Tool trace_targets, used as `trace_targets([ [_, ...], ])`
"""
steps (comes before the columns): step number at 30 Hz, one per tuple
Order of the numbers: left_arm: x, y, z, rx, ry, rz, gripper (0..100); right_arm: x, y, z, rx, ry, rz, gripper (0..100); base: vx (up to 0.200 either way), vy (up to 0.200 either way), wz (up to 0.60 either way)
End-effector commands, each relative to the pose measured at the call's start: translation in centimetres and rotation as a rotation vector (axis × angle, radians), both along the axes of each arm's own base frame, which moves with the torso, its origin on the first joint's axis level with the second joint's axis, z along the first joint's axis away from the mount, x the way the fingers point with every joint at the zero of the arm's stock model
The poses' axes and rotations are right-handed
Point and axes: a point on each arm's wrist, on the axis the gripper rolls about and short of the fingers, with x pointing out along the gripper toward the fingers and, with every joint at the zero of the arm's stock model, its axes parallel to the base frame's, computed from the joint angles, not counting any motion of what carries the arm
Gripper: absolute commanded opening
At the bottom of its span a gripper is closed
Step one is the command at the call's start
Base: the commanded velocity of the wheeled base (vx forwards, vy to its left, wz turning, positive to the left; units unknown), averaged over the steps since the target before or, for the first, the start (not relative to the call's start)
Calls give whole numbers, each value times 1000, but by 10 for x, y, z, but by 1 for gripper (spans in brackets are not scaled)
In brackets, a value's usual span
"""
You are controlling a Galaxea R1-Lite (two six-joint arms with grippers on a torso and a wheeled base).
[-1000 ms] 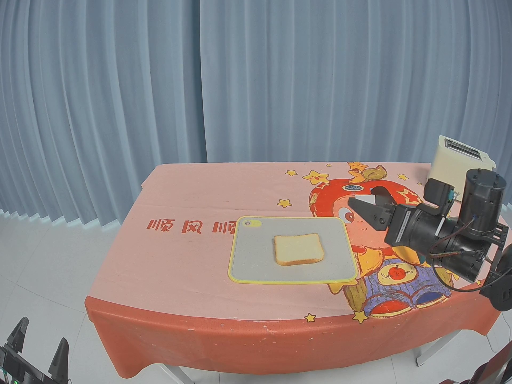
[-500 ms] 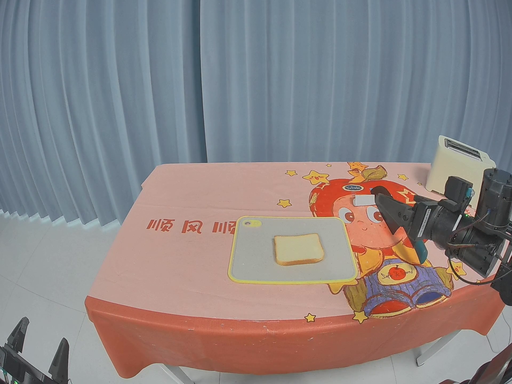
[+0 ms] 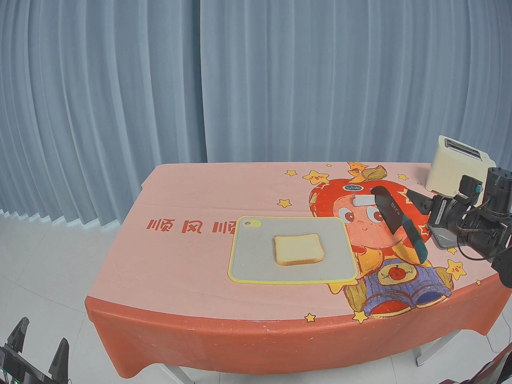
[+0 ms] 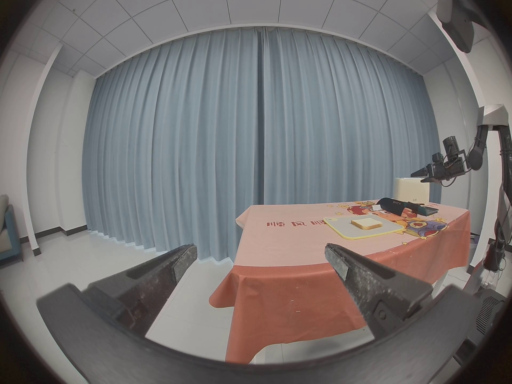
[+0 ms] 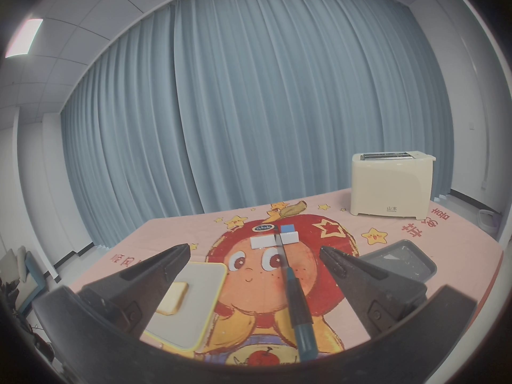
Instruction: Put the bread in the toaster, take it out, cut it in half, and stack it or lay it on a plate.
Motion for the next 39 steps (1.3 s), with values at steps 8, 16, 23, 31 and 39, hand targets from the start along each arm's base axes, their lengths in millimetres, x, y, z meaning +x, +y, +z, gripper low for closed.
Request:
trace_targets([
  [8, 1, 0, -5, 0, 18, 0, 100, 21, -7, -35, -25, 129, -33, 100, 0, 0, 0],
  [16, 1, 0, -5, 2, 17, 0, 100, 25, -8, -47, -34, 172, -31, 100, 0, 0, 0],
  [23, 1, 0, -5, 2, 17, 0, 100, 29, -12, -59, -88, 205, 35, 100, 0, 0, 0],
  [31, 1, 0, -5, 2, 17, 0, 100, 36, -14, -59, -65, 121, 72, 100, 0, 0, 0],
  [39, 1, 0, -5, 2, 17, 0, 100, 45, -18, -76, -110, 111, 66, 100, 0, 0, 0],
])
